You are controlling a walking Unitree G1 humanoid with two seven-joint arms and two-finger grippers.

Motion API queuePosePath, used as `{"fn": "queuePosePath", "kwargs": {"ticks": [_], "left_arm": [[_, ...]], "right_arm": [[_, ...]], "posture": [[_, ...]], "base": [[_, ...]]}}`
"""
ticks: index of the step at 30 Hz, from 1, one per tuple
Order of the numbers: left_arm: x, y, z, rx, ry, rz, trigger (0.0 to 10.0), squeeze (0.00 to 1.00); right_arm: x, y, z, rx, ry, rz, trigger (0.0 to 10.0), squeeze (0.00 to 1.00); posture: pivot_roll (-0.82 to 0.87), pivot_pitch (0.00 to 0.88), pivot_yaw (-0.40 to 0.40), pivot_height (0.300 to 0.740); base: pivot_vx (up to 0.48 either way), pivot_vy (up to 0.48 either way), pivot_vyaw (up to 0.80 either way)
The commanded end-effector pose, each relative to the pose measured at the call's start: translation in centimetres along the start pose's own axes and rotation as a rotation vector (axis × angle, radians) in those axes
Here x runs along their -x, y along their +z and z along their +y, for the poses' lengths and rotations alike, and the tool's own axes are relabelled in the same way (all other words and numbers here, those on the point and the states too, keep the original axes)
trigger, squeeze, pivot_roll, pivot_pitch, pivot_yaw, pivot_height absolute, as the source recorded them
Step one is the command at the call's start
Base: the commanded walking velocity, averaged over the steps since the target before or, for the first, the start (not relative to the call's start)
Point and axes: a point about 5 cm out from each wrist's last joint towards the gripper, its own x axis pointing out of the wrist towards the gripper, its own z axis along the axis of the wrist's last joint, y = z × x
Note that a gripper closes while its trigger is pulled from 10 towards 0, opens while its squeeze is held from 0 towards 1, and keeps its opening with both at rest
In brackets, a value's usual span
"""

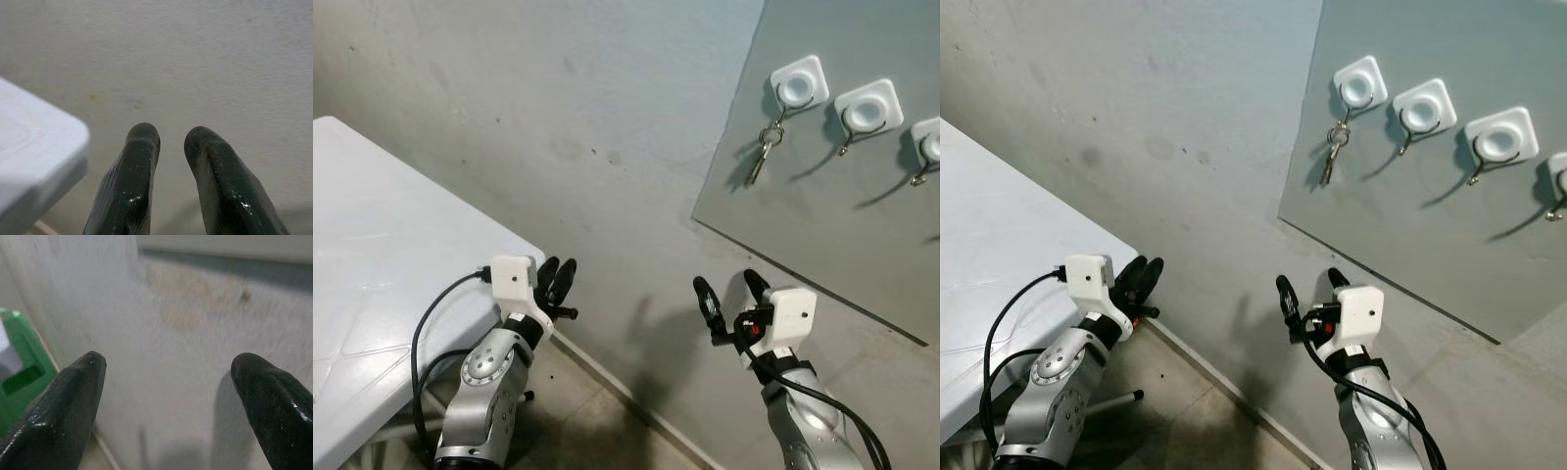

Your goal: Hang keys on a hook

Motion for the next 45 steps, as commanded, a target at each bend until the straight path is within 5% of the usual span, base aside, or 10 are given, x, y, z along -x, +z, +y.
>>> {"fn": "queuePosePath", "kwargs": {"ticks": [1, 10, 12, 25, 36, 45], "left_arm": [[0.3, -0.4, 0.5, -0.013, 0.038, -0.003, 10.0, 0.0], [-0.3, -1.5, 0.8, -0.042, 0.044, -0.017, 10.0, 0.0], [-0.7, -1.6, 1.0, -0.101, 0.051, -0.006, 10.0, 0.0], [-0.8, -1.0, 1.8, -0.072, 0.052, -0.075, 10.0, 0.0], [-0.8, -1.1, 1.2, -0.055, 0.041, -0.097, 10.0, 0.0], [0.9, -0.3, 1.2, -0.074, 0.049, -0.142, 10.0, 0.0]], "right_arm": [[0.0, -0.4, -0.4, 0.011, -0.002, 0.013, 10.0, 0.0], [-1.1, -1.0, -1.8, 0.06, -0.034, 0.022, 10.0, 0.0], [-1.2, -1.4, -2.2, 0.084, -0.056, 0.021, 10.0, 0.0], [-1.8, -1.5, -2.2, 0.114, -0.058, -0.012, 10.0, 0.0], [-1.2, -0.6, -1.8, 0.105, 0.067, -0.074, 10.0, 0.0], [0.5, 0.1, -1.5, 0.125, 0.045, -0.095, 10.0, 0.0]], "posture": [[-0.02, 0.042, -0.087, 0.74], [-0.02, 0.016, -0.085, 0.74], [0.0, 0.001, -0.083, 0.74], [-0.01, 0.0, -0.073, 0.74], [-0.02, 0.0, -0.083, 0.74], [-0.03, 0.015, -0.077, 0.74]], "base": [[0.0, 0.0, 0.0], [0.0, 0.0, 0.0], [0.0, 0.0, 0.0], [0.0, 0.0, 0.0], [0.0, 0.0, 0.0], [0.0, 0.0, 0.0]]}}
